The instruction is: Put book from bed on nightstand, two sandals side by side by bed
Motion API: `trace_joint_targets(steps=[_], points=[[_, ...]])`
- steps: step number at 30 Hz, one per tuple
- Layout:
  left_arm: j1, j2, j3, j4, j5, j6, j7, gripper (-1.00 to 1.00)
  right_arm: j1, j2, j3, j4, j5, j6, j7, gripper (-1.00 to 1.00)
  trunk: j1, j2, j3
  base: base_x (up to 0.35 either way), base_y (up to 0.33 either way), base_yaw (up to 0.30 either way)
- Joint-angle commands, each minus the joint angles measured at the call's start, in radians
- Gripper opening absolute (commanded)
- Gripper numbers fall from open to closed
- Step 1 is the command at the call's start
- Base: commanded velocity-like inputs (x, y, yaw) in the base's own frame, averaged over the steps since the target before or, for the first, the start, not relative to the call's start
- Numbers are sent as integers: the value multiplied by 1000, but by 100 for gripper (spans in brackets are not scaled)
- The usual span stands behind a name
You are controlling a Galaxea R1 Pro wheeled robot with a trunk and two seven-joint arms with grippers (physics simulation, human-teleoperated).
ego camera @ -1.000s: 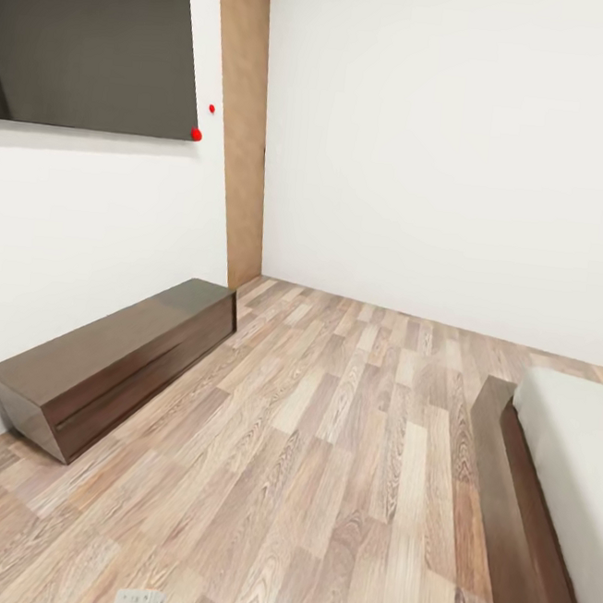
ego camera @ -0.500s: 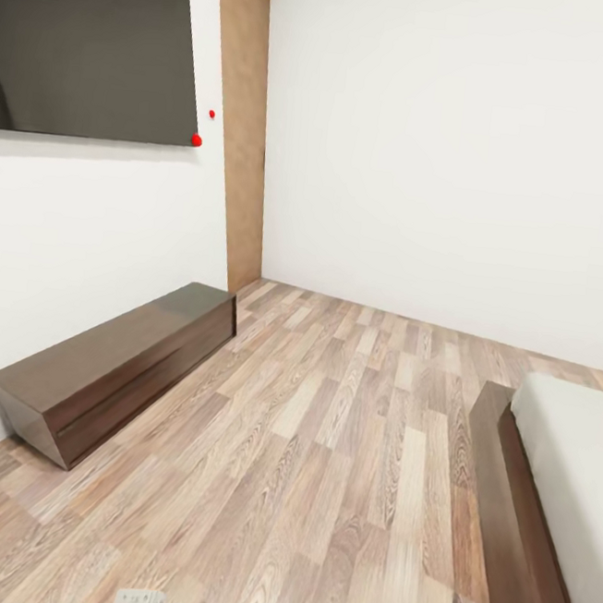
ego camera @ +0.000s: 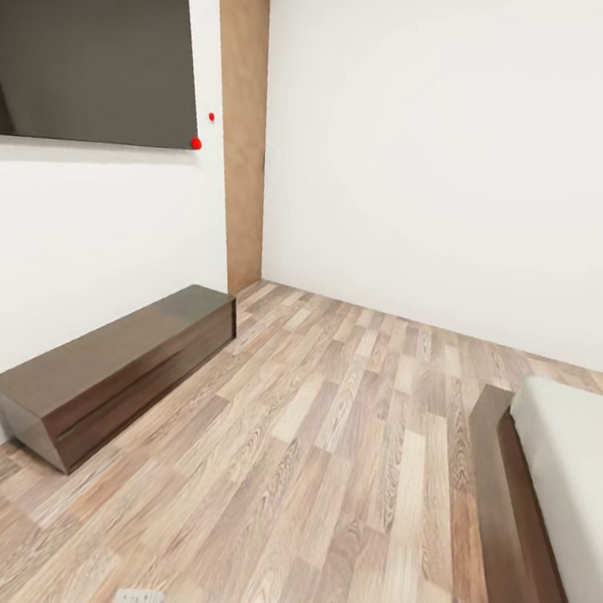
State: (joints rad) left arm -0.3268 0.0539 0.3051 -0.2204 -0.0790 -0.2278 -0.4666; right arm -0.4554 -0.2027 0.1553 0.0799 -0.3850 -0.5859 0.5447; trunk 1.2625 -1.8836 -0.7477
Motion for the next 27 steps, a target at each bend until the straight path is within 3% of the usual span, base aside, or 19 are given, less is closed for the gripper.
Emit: trace_joint_targets(steps=[1,20,27], points=[[-1,0,8,1,-8,-4,-4,100,-2,0,7,4,-11,-5,7,100,0,0,-1,179,0,0],[-1,0,8,1,-8,-5,-4,100,-2,0,7,3,-11,-5,9,100,0,0,-1,298,0,1],[-1,0,8,1,-8,-5,-4,100,-2,0,7,3,-11,-5,9,100,0,0,-1,61,0,0]])
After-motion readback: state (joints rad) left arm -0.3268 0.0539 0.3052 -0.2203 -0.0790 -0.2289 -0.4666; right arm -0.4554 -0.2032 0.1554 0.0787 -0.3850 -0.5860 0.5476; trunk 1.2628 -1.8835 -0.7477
